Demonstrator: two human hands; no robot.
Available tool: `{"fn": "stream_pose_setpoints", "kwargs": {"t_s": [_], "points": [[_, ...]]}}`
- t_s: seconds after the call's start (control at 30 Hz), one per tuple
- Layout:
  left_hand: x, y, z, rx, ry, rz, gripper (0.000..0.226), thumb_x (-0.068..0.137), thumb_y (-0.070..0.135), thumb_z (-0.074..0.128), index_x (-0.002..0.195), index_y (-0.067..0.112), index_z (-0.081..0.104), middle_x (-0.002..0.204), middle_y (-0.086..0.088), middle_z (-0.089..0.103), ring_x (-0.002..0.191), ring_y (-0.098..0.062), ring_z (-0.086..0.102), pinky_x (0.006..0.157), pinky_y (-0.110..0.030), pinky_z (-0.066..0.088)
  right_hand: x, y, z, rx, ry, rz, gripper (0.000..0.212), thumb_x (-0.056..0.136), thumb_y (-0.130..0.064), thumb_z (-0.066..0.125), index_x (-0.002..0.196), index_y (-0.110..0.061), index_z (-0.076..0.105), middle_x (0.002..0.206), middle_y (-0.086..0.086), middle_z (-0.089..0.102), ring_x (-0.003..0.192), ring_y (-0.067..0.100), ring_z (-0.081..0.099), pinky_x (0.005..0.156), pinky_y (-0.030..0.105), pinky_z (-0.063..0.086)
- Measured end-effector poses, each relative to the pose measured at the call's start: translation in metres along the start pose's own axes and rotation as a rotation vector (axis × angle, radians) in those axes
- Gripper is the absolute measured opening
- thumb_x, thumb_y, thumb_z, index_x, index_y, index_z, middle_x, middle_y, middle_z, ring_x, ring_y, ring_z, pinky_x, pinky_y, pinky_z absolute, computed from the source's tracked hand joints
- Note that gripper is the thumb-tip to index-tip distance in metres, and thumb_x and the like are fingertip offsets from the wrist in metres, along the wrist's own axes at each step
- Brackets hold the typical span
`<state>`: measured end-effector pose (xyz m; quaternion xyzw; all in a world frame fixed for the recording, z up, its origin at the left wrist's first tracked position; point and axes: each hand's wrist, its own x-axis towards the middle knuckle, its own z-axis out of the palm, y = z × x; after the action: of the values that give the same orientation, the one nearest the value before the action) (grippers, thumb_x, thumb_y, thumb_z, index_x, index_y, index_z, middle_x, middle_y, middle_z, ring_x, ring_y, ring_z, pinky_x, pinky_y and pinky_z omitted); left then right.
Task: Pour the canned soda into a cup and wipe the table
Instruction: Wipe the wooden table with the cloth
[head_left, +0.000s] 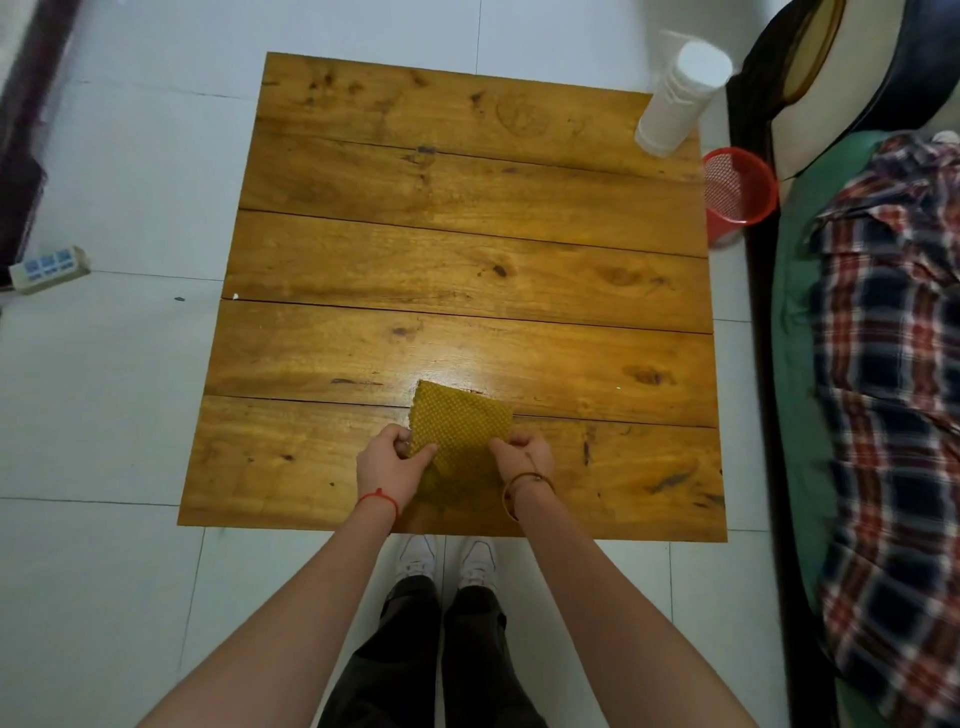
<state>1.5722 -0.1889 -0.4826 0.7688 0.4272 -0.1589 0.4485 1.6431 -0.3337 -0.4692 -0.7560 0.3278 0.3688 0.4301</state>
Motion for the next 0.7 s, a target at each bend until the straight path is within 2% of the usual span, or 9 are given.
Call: {"fn": "stream_pose_setpoints", "kwargs": {"t_s": [0.1, 0.17, 0.27, 0.33, 0.4, 0.47, 0.57, 0.63, 0.7], "points": [[-0.002, -0.002, -0.003, -0.097, -0.026, -0.073, 0.025, 0.084, 0.026, 0.075, 0.1, 0.009, 0.065, 0.09, -0.006, 0.064, 0.084, -0.022, 0.059, 0.072, -0.03, 0.05, -0.002, -0.003, -0.002, 0.03, -0.072, 0.044, 0.041, 0.085, -0.019, 0.067, 0.124, -0.008, 0.061, 0.082, -0.001, 0.058, 0.081, 0.016, 0.057, 0.085, 0.038, 0.054], [-0.001, -0.004, -0.005, -0.156, -0.048, -0.117, 0.029, 0.083, 0.028, 0.076, 0.104, 0.011, 0.066, 0.102, -0.008, 0.068, 0.096, -0.025, 0.064, 0.085, -0.039, 0.055, -0.004, -0.008, -0.005, 0.063, -0.106, 0.067, 0.041, 0.085, -0.02, 0.067, 0.123, -0.008, 0.062, 0.084, -0.001, 0.059, 0.085, 0.019, 0.056, 0.093, 0.043, 0.053], [0.001, -0.005, -0.009, -0.264, -0.106, -0.157, 0.034, 0.081, 0.03, 0.078, 0.107, 0.013, 0.064, 0.111, -0.009, 0.069, 0.105, -0.027, 0.066, 0.093, -0.048, 0.054, -0.009, -0.017, -0.011, 0.095, -0.134, 0.076, 0.039, 0.086, -0.018, 0.067, 0.123, -0.007, 0.06, 0.108, 0.005, 0.06, 0.103, 0.025, 0.054, 0.097, 0.04, 0.048], [0.003, -0.005, -0.011, -0.337, -0.129, -0.16, 0.044, 0.078, 0.033, 0.078, 0.113, 0.013, 0.061, 0.114, -0.01, 0.069, 0.105, -0.028, 0.067, 0.093, -0.05, 0.054, -0.011, -0.024, -0.014, 0.095, -0.146, 0.025, 0.037, 0.086, -0.017, 0.066, 0.121, -0.007, 0.063, 0.11, 0.006, 0.062, 0.101, 0.024, 0.057, 0.093, 0.038, 0.049], [0.006, -0.003, -0.014, -0.403, -0.134, -0.154, 0.058, 0.075, 0.036, 0.079, 0.123, 0.013, 0.057, 0.121, -0.013, 0.066, 0.109, -0.029, 0.065, 0.096, -0.052, 0.052, -0.016, -0.03, -0.017, 0.084, -0.153, -0.037, 0.028, 0.087, -0.018, 0.065, 0.113, -0.008, 0.068, 0.09, 0.001, 0.063, 0.081, 0.017, 0.056, 0.076, 0.032, 0.049], [0.01, 0.0, -0.016, -0.459, -0.135, -0.136, 0.06, 0.074, 0.036, 0.078, 0.125, 0.014, 0.055, 0.123, -0.014, 0.065, 0.111, -0.031, 0.064, 0.099, -0.053, 0.05, -0.02, -0.037, -0.022, 0.08, -0.157, -0.094, 0.021, 0.089, -0.019, 0.063, 0.106, -0.008, 0.069, 0.08, -0.002, 0.059, 0.073, 0.014, 0.053, 0.066, 0.026, 0.044], [-0.008, 0.037, -0.03, -0.507, -0.144, -0.122, 0.044, 0.086, 0.023, 0.073, 0.123, 0.016, 0.051, 0.123, -0.015, 0.063, 0.111, -0.031, 0.063, 0.1, -0.051, 0.049, -0.025, -0.048, -0.029, 0.057, -0.17, -0.167, 0.019, 0.091, -0.023, 0.06, 0.104, -0.01, 0.066, 0.098, 0.006, 0.063, 0.092, 0.021, 0.06, 0.061, 0.02, 0.04], [-0.014, 0.054, -0.037, -0.535, -0.151, -0.106, 0.037, 0.091, 0.015, 0.067, 0.122, 0.018, 0.048, 0.122, -0.014, 0.061, 0.111, -0.031, 0.062, 0.1, -0.046, 0.049, -0.032, -0.059, -0.034, 0.05, -0.174, -0.204, 0.028, 0.093, -0.022, 0.058, 0.115, -0.005, 0.064, 0.097, 0.008, 0.061, 0.077, 0.014, 0.059, 0.054, 0.015, 0.04], [-0.011, 0.064, -0.04, -0.572, -0.163, -0.094, 0.038, 0.093, 0.011, 0.064, 0.124, 0.017, 0.045, 0.124, -0.016, 0.061, 0.111, -0.031, 0.062, 0.096, -0.042, 0.051, -0.034, -0.069, -0.037, 0.061, -0.169, -0.232, 0.028, 0.094, -0.019, 0.056, 0.117, -0.005, 0.063, 0.095, 0.011, 0.063, 0.067, 0.011, 0.054, 0.05, 0.014, 0.04]]}}
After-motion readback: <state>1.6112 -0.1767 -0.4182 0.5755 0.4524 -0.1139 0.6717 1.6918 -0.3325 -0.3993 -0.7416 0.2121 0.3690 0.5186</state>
